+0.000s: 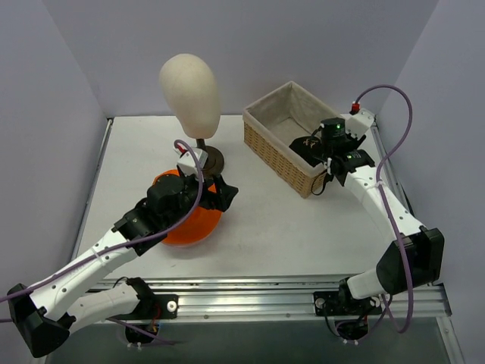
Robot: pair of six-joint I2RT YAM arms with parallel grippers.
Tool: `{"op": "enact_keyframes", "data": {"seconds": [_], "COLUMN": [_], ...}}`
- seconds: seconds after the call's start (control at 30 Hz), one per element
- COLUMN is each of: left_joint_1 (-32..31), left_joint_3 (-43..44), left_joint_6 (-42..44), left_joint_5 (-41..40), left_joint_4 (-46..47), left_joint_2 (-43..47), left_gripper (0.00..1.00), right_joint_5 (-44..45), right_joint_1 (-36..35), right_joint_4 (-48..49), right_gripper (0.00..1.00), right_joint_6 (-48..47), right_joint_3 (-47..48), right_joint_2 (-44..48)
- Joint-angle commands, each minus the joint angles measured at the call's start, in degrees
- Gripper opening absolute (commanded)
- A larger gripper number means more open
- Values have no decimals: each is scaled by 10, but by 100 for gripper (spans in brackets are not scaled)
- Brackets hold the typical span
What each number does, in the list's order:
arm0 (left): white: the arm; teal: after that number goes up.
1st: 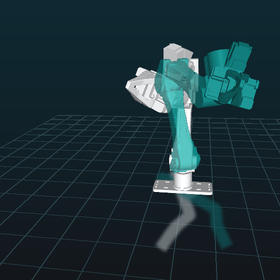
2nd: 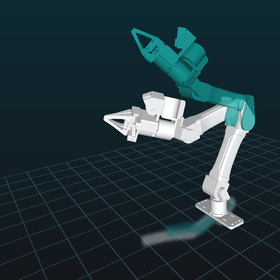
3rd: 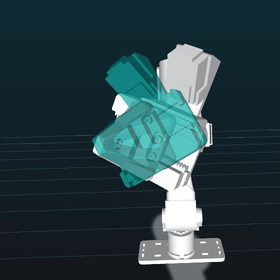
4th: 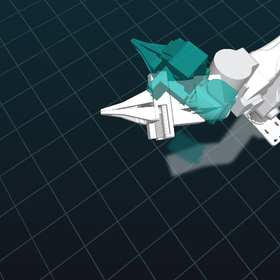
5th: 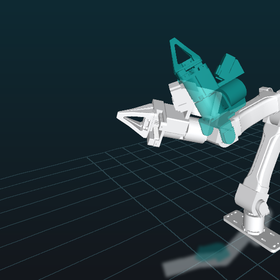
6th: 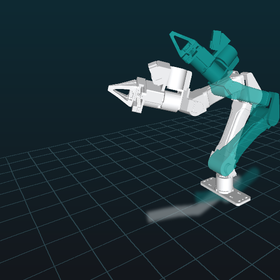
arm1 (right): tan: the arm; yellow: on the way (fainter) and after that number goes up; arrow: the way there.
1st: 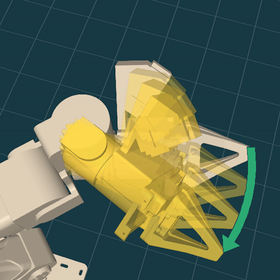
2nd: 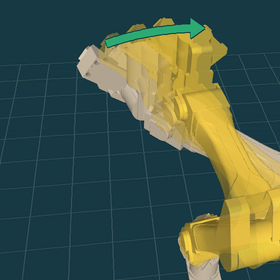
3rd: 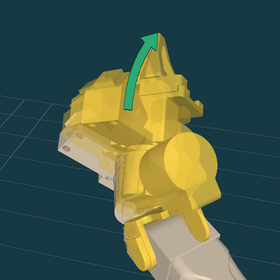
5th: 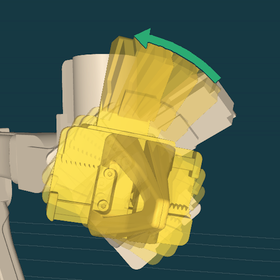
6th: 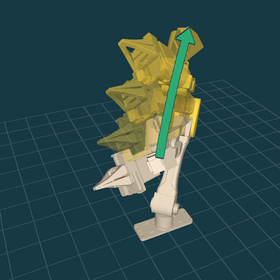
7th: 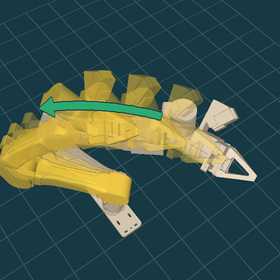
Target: Stack the hats
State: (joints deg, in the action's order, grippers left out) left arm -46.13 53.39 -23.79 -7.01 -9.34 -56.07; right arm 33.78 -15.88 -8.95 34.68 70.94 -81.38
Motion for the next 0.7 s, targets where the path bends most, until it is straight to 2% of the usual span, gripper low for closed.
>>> {"op": "enact_keyframes", "data": {"seconds": [0.0, 0.27, 0.67], "left_joint_1": [-5, -18, -18], "left_joint_3": [1, -32, -45], "left_joint_6": [30, 39, 33], "left_joint_5": [-43, -86, -89], "left_joint_4": [22, 42, 54], "left_joint_2": [18, 63, 83], "left_gripper": [94, 94, 94], "right_joint_5": [-21, -42, -44], "right_joint_1": [12, 20, 25], "right_joint_4": [15, 24, 41], "right_gripper": [44, 43, 41], "right_joint_6": [0, -4, 4], "right_joint_3": [17, 41, 57], "right_joint_2": [-12, -45, -86]}}
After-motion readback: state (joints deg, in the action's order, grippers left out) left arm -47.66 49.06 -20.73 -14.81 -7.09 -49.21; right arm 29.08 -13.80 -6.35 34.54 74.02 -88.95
